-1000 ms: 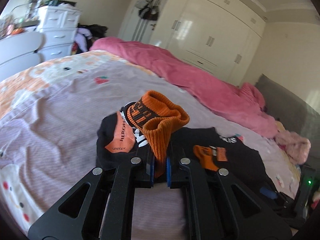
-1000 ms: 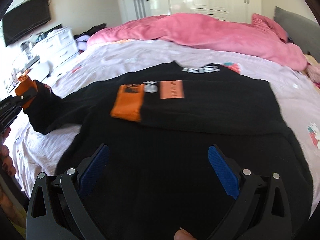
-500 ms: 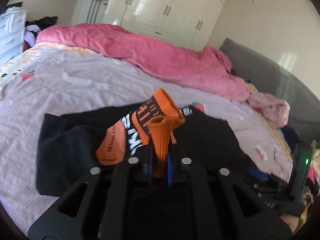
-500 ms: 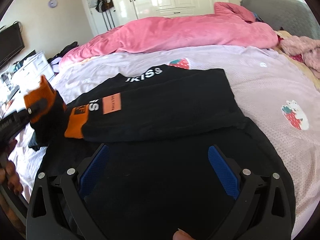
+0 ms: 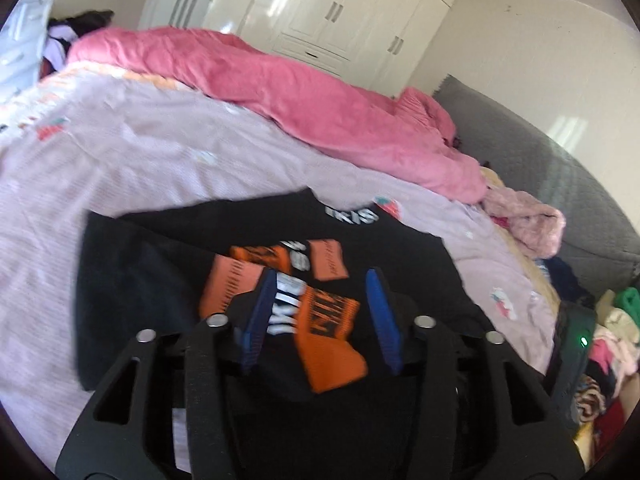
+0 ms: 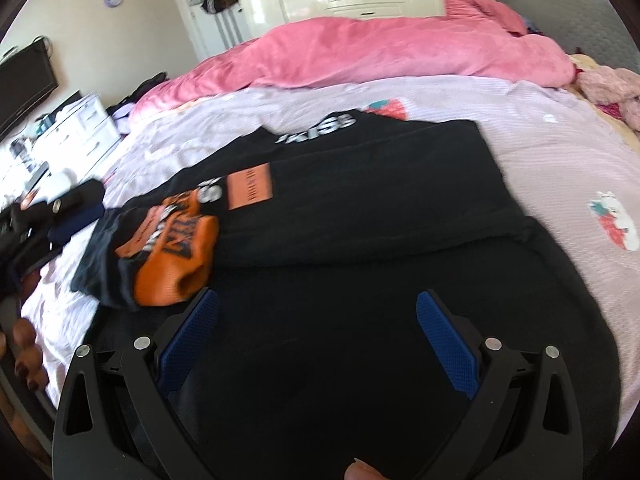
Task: Fold small clothes
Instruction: 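Lay the sock on the sock pile on the shirt, open left tool, then close the right tool on the stacked orange socks and lift them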
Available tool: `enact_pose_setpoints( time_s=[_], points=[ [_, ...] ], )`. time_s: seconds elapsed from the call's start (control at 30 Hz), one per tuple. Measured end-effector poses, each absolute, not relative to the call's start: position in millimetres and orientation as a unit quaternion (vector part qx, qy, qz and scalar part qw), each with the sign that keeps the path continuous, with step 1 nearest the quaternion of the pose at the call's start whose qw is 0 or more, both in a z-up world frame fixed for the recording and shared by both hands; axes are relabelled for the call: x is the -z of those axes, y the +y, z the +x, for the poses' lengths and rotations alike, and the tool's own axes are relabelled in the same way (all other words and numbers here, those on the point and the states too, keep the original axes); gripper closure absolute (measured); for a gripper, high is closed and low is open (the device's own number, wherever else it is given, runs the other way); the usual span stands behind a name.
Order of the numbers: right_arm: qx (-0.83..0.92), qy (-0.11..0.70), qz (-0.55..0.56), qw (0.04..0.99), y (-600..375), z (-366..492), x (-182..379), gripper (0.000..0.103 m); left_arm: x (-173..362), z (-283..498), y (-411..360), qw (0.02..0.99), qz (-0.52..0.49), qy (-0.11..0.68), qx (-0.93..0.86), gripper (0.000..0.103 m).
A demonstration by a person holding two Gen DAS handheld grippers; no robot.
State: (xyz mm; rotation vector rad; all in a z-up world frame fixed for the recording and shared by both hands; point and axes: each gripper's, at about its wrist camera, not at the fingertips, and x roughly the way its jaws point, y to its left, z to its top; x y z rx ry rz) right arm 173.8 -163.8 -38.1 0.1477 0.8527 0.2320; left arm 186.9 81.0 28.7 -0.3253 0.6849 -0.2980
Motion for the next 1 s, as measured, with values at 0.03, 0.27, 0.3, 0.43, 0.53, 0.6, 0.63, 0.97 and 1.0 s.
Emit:
enact_pose_setpoints(
  time_s=[0.03,0.27,0.3,0.43,0.53,0.6,0.63,0.97,1.0],
  points=[
    [-0.126,0.416,0.073,0.898,-155.7,173.1,38.2,0.004,-30.1,186.8,85.5,0.92,-0.159,0.331,0.135,0.051],
    [-0.208,0.447,0.094,0.865,-103.8,183.2,39.1,0.004,-39.0,190.6,118.7,0.936,-0.119,0.324,0.065,0.03],
    [-0.212,0.454,0.096,0.86,-98.0,186.2,40.6,0.004,-39.4,191.0,124.9,0.938,-0.115,0.324,0.052,0.029],
    [-0.216,0.474,0.115,0.846,-87.3,198.3,47.1,0.004,-37.5,192.9,146.8,0.933,-0.144,0.328,0.034,0.014],
    [-0.221,0.483,0.138,0.836,-86.4,206.7,51.6,0.004,-36.1,192.9,158.6,0.933,-0.142,0.331,0.007,0.009],
    [-0.218,0.488,0.155,0.831,-85.8,213.2,53.8,0.005,-35.4,192.1,166.8,0.933,-0.144,0.33,-0.01,0.009],
    [-0.214,0.49,0.16,0.83,-85.8,215.1,54.6,0.006,-34.7,192.1,171.3,0.931,-0.152,0.33,-0.012,0.009],
    [-0.238,0.467,0.162,0.836,-70.8,218.3,43.8,0.083,-28.5,193.2,190.8,0.922,-0.191,0.335,-0.02,0.009],
    [-0.247,0.456,0.141,0.843,-65.7,215.2,37.3,0.083,-29.2,192.6,190.7,0.923,-0.191,0.334,-0.021,0.009]
  ],
)
